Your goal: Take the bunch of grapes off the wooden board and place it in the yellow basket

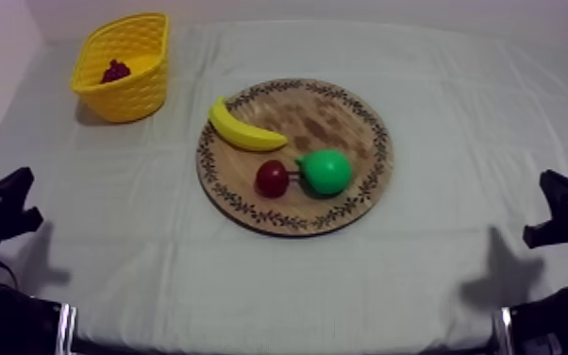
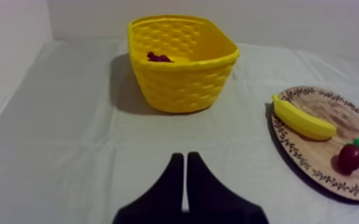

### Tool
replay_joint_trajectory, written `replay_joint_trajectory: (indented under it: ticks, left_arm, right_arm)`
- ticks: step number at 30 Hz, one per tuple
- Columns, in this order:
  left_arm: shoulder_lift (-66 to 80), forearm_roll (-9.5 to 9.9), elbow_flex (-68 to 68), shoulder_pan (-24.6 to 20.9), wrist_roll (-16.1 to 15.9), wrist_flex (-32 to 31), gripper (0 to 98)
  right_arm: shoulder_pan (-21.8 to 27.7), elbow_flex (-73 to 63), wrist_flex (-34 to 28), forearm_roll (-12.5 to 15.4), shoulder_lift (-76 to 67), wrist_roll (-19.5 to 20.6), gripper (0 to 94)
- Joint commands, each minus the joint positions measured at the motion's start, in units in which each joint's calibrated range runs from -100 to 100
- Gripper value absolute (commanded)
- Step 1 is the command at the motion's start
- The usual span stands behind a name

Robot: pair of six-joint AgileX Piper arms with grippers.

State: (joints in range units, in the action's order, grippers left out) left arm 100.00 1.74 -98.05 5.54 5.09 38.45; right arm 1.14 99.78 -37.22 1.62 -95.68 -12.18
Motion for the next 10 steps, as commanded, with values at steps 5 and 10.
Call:
replay_joint_trajectory:
  ticks: [5,10]
  left_arm:
    - [0.0,-0.01,0.0,0.1,-3.0,-0.1,0.0]
    - [0.0,-0.01,0.0,0.1,-2.6,-0.1,0.0]
  right_arm:
    - [0.0,0.0,0.0,0.0,0.0,0.0,0.5]
    - [0.0,0.0,0.0,0.0,0.0,0.0,0.5]
